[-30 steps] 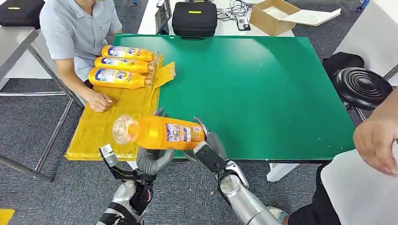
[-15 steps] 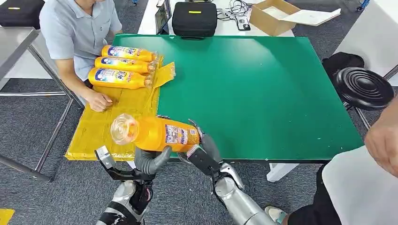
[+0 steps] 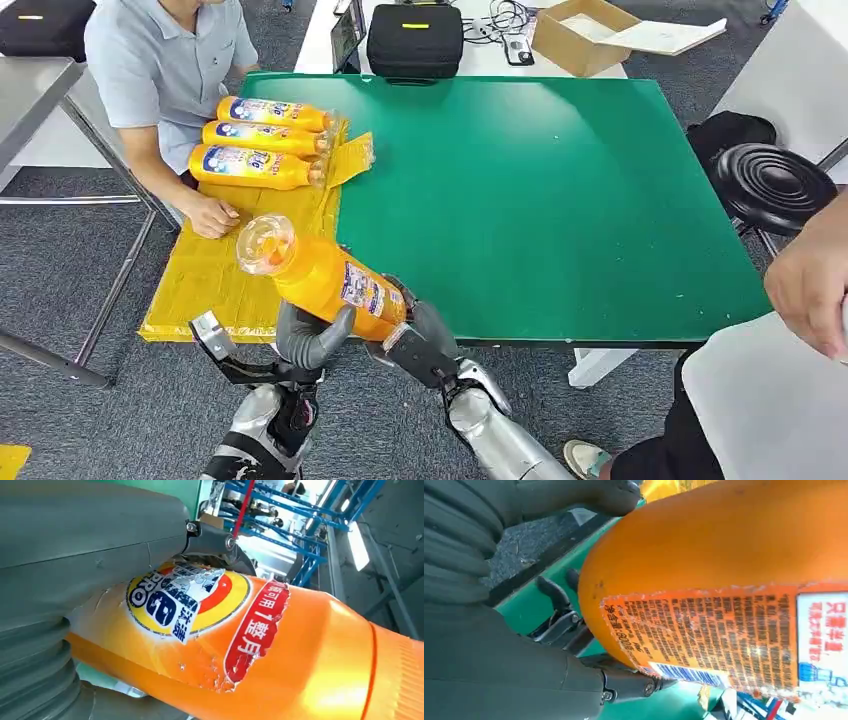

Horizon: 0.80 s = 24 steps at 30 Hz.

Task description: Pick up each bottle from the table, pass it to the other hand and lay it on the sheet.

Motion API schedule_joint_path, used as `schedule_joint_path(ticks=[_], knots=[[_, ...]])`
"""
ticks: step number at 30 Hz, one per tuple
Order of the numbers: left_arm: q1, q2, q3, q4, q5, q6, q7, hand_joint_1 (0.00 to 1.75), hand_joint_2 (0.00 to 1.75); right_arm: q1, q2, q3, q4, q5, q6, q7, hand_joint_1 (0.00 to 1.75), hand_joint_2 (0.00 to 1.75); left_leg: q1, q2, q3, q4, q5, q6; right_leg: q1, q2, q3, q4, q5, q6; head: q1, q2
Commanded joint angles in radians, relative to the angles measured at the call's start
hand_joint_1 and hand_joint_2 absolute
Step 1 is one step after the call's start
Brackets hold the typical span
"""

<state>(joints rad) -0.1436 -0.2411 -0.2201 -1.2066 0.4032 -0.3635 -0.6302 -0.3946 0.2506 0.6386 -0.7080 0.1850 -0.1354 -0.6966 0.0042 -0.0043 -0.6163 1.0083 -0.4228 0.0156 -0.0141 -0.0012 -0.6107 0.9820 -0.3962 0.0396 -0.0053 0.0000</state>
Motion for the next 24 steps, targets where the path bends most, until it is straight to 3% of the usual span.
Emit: schedule_joint_path(ticks=[1,5,18,20,21,24], knots=[[-0.023,0.024,0.02,-0.034,0.051,-0.028,0.007,1.75,1.75,-0.034,0.006,0.067,0.139,0.013,0.079,-0.002,0.0,0.0,0.0,0.001,0.003,-0.001,-0.001,-0.001,0.001,0.0,0.003,0.0,-0.001,-0.001,0.0,0.0],[-0.043,0.032,0.043,-0.044,0.155,-0.096,0.104,1.75,1.75,-0.034,-0.007,0.053,0.13,0.022,0.067,-0.002,0.0,0.0,0.001,0.0,0.003,0.0,-0.001,-0.001,0.001,-0.001,0.003,0.0,-0.001,-0.001,0.0,0.0],[-0.058,0.072,0.052,-0.05,0.103,-0.061,0.143,1.75,1.75,-0.018,-0.017,0.008,0.148,0.054,-0.018,-0.002,0.0,0.0,0.0,0.0,0.004,-0.001,-0.001,-0.001,0.0,0.0,0.003,-0.001,-0.001,-0.001,0.0,0.0],[-0.053,0.079,0.047,-0.051,0.089,-0.051,0.157,1.75,1.75,-0.006,-0.023,-0.004,0.138,0.074,-0.061,-0.002,0.0,0.0,0.001,0.0,0.005,-0.001,-0.002,-0.001,0.001,0.0,0.005,-0.001,-0.002,-0.002,0.0,0.0],[-0.03,0.102,0.057,-0.05,0.061,-0.002,0.181,1.75,1.75,0.043,-0.047,-0.09,0.076,0.087,-0.182,-0.002,0.0,0.0,0.0,0.0,0.004,-0.001,-0.001,-0.001,0.0,0.0,0.003,-0.001,-0.001,-0.001,0.0,0.0],[-0.028,0.104,0.058,-0.05,0.061,-0.002,0.182,1.75,1.75,0.043,-0.048,-0.09,0.076,0.087,-0.182,-0.002,0.0,0.0,0.0,-0.001,0.004,-0.002,-0.001,-0.001,0.0,-0.001,0.004,-0.001,-0.001,-0.001,0.0,0.0]])
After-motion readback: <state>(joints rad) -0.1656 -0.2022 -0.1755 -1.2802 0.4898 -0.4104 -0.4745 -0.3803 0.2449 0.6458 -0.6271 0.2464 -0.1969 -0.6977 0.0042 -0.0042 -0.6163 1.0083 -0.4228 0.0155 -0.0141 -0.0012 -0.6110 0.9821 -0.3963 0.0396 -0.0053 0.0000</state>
